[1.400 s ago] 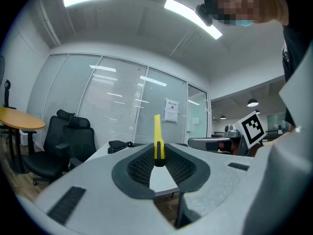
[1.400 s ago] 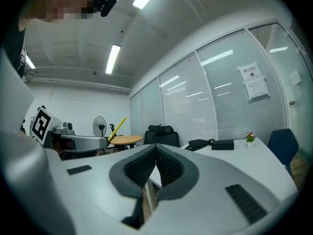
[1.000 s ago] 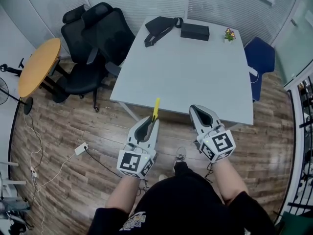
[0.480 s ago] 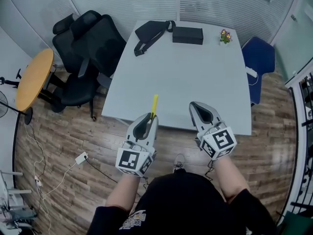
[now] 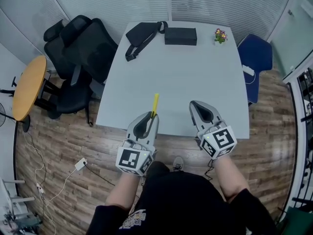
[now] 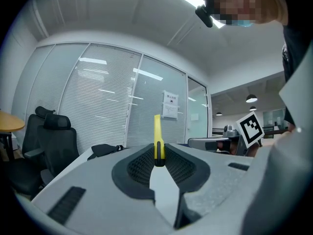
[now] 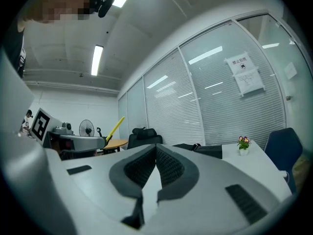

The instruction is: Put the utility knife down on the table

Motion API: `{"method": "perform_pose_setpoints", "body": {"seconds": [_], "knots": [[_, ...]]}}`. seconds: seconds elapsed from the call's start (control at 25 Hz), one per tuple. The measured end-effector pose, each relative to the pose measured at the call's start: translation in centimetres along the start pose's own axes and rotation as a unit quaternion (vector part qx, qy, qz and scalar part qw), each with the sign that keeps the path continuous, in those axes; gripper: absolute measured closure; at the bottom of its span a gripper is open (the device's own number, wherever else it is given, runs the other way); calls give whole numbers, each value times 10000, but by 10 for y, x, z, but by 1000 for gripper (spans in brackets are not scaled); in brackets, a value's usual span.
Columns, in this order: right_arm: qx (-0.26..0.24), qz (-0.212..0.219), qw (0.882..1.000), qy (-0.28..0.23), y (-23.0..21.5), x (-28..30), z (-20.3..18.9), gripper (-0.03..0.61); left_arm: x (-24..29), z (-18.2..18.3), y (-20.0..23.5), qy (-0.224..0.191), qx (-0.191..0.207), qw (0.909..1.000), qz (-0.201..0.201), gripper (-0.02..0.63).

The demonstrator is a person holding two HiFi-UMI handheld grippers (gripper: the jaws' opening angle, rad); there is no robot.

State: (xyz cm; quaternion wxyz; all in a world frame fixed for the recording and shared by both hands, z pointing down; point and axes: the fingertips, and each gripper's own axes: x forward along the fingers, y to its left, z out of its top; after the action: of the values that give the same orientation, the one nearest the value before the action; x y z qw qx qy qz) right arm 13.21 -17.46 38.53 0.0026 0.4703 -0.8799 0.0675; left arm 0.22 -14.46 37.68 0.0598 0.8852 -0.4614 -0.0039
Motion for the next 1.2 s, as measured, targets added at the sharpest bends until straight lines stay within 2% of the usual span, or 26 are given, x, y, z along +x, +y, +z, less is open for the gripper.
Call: {"method": "perform_pose_setpoints", "body": {"seconds": [0.28,0.6,0.88,1.2], "knots": [[62,-315,9995,32,-9,26,-4,575,23,-2,29,72,-9,9996,-286,548],[248,-1078,9939,-17,-18,69,-3,575,55,-2,81,327,48,9950,-945,548],[279,-1635,9861,-24,-25,101,-6,575,91,-12,115,491,67,9872,-1517,548],[333,-2242,9740,40,-37,114,-20,575,130,-35,125,808,160,9723,-2189,548]]}}
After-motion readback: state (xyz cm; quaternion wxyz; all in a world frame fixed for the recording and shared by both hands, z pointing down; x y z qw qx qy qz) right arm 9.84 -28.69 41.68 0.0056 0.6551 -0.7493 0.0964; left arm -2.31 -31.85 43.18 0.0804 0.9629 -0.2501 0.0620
